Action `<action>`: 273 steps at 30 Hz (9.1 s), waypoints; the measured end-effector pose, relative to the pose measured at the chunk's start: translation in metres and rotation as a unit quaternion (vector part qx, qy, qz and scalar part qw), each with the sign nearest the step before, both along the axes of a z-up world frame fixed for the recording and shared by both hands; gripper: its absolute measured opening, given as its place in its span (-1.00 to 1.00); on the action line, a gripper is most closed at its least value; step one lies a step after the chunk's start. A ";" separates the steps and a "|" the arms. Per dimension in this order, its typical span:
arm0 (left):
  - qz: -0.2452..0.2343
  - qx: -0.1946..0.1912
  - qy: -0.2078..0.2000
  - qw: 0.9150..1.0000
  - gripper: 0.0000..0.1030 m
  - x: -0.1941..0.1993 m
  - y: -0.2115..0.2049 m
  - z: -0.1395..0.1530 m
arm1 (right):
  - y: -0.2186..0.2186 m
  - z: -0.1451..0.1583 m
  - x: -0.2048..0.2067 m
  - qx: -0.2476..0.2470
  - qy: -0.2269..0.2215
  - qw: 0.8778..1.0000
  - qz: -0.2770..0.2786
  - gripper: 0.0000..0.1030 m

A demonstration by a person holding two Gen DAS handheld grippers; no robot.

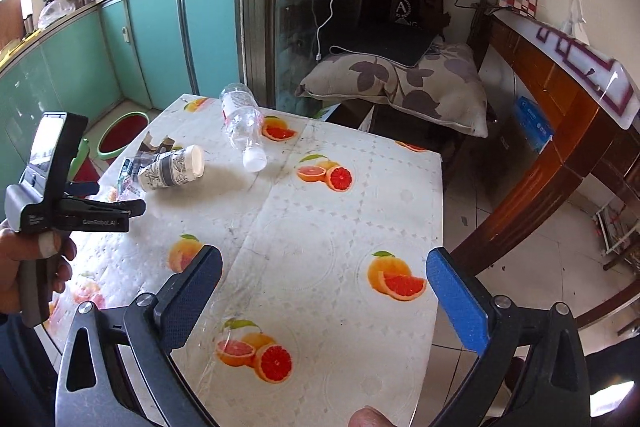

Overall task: Collect trash
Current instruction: 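Return to the table and grasp the clear plastic wrapper with the left gripper, then hold the plastic wrapper with the left gripper while the right gripper grasps the stacked paper cups, then carry the wrapper and paper cups to the red bin and drop them with both grippers, then return to the table and grasp the brown cigarette box with the left gripper, then hold the cigarette box with the left gripper while the right gripper grasps the clear water bottle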

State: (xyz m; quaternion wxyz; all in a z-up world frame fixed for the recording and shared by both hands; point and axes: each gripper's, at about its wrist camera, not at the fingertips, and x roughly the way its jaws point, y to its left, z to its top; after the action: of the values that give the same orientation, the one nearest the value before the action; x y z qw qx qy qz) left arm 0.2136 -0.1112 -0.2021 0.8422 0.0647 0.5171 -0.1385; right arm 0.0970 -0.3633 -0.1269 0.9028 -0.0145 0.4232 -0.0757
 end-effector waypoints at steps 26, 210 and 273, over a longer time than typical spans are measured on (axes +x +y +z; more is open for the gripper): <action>0.013 -0.031 -0.003 0.999 -0.87 -0.004 0.032 0.015 | 0.054 -0.019 0.046 0.011 0.017 0.998 0.055 0.99; 0.030 -0.035 -0.061 0.997 0.99 0.006 0.004 0.092 | 0.014 0.042 0.060 -0.011 -0.030 0.999 0.000 0.92; 0.076 -0.050 -0.063 0.994 -0.24 0.047 0.065 0.059 | 0.100 -0.132 0.330 -0.077 0.099 0.988 0.093 0.89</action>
State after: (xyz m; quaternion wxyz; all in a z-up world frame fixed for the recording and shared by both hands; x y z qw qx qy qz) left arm 0.2604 -0.0465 -0.1430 0.8835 -0.0084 0.4585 -0.0951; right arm 0.4275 -0.2629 -0.2588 0.8556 -0.1308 0.5003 -0.0225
